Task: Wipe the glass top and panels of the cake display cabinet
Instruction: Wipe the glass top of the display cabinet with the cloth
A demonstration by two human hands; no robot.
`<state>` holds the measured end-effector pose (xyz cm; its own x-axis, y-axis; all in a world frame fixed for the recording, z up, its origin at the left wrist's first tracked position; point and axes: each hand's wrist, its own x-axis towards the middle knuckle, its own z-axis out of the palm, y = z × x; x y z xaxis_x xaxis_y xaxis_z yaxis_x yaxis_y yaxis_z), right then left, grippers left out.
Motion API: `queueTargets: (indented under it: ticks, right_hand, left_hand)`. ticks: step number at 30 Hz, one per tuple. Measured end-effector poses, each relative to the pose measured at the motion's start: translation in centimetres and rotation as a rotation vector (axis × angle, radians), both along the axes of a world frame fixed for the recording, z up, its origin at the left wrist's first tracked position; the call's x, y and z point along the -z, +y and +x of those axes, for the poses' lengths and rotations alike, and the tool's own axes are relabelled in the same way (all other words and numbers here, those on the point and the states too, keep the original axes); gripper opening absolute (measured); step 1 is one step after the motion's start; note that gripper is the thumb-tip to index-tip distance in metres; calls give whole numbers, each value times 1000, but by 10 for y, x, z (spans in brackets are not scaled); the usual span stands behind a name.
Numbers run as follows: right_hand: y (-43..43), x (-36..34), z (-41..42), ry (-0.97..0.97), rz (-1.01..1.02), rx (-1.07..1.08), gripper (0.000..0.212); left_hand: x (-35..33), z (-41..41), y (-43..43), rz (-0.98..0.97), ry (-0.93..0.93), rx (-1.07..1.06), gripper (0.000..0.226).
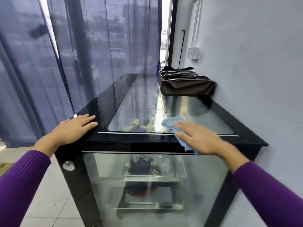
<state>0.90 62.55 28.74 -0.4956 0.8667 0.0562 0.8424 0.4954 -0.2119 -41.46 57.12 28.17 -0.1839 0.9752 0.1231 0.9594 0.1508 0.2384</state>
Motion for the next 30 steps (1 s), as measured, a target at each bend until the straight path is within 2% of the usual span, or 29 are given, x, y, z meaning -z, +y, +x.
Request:
queueTargets:
  ticks: [3,5,7,9,11,13,16,18,20,23,27,30]
  right_hand:
    - [28,-9,31,-16,-25,249,64]
    - [45,-7,18,-41,-7,396,61]
    - [54,-4,-16,-70,-8,435,57]
    - [48,-3,-59,-76,-10,399,58]
    - [30,3,-93,-68,17,296,57]
    - [1,11,-106,-38,48,165,56]
    - [-14,4,-86,18,-11,90,57]
    - [4,-4,-62,13,-68,182,57]
    - [25,-5,-58,-4,-27,364,58]
    - [34,0,-108,-40,0,487,59]
    - [-17,3,-192,-36,-1,256,55]
    - [-52,5,-183,3,37,128,54]
  left_hand:
    - [0,-3,-1,-12,-14,20,56]
    - [-11,-12,-4,-21,-193,57,48]
    - [-23,-26,-2,37,-320,74,38]
    - [-26,-41,4,80,-298,67,47]
    - [-18,-49,10,15,-289,71,66]
    - [-7,-53,17,-28,-349,77,67]
    - [-1,-57,25,-10,-367,110,66]
    - [1,-58,27,10,-343,128,66]
    - [1,-55,25,40,-352,155,62]
    - [-8,-45,19,60,-339,183,48]
    - [-11,-44,13,43,-346,202,48]
    - [-9,-49,14,26,-329,211,55]
